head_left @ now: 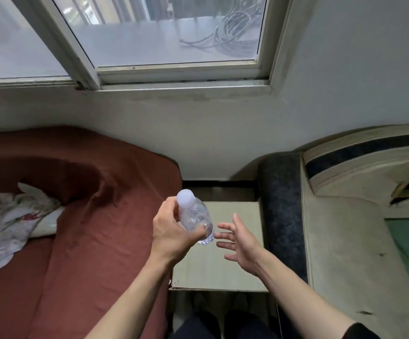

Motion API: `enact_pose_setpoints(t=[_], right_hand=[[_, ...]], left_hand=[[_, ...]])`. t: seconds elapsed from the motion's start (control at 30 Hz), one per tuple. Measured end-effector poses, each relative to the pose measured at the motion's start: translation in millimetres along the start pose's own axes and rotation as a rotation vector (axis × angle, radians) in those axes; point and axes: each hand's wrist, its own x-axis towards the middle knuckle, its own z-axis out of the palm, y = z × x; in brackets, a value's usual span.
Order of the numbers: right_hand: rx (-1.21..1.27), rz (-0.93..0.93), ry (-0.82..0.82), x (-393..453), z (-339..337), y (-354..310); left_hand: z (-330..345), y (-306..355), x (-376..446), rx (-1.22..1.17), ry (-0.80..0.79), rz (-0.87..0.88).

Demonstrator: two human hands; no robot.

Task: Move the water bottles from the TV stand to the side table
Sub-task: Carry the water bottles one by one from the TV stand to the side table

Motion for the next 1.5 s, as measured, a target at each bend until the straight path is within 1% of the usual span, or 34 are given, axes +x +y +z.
enact_pose_setpoints(t=[0.1,0.17,0.37,0.47,0.57,0.7,0.87,1.0,1.17,1.33,1.5], right_hand=[[-0.021,-0.016,0.056,1,-8,-6],[-0.059,-0.06,0.103,1,-11,-12],[-0.399,-0.253,0.197,21,-8,-30],[-0.56,-0.343,0.218,32,-6,-35],[-0.733,-0.421,0.224,44,-8,-35],[-1.042,-0.417,0.243,61,-14,-30],[-1.254,-0.403,0.304,83,-12,-26],[-1.286,-0.393,0.331,106,-14,-17],[-1.335,-0.389,0.313,135,-11,-8],[-1.399,-0.358,0.302,155,-4,-3],[-1.368,-0.331,0.289,160,-1,2]], left_hand=[[7,-10,10,0.002,-0.028,-0.009],[10,-17,20,0.003,-0.041,-0.014],[20,-47,53,0.009,-0.074,-0.033],[29,-69,70,0.036,-0.082,-0.046],[41,-92,83,0.037,-0.069,-0.118],[60,-121,94,0.033,-0.063,-0.166],[82,-153,111,0.014,-0.068,-0.161],[98,-177,129,0.025,-0.064,-0.181],[119,-209,141,0.021,-0.079,-0.196],[137,-237,145,0.047,-0.075,-0.173],[149,-251,141,0.067,-0.053,-0.156]])
